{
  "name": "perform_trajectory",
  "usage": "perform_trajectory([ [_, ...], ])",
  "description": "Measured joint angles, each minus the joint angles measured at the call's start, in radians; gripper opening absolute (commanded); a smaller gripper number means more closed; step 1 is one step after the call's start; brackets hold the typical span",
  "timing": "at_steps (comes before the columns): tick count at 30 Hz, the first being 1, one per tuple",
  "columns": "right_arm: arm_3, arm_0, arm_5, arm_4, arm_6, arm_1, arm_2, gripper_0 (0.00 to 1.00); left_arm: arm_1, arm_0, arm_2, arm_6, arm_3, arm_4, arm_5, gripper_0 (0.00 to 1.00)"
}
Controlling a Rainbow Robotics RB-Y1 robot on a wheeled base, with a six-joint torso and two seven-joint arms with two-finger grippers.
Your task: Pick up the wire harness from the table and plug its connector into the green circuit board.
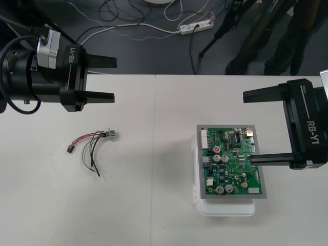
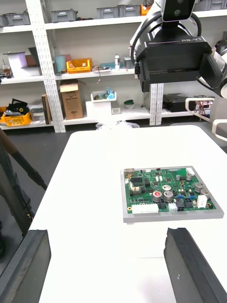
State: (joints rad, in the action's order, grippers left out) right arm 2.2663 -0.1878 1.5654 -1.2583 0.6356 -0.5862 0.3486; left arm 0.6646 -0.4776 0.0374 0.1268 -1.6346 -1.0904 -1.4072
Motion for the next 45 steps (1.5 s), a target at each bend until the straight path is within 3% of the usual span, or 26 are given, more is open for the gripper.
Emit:
perform_trajectory([
  [45,0.000,0.000,0.000,0.000,0.000,0.000,0.000,1.00,0.000,0.000,0.000,0.000,0.000,0.000,0.000,0.71],
])
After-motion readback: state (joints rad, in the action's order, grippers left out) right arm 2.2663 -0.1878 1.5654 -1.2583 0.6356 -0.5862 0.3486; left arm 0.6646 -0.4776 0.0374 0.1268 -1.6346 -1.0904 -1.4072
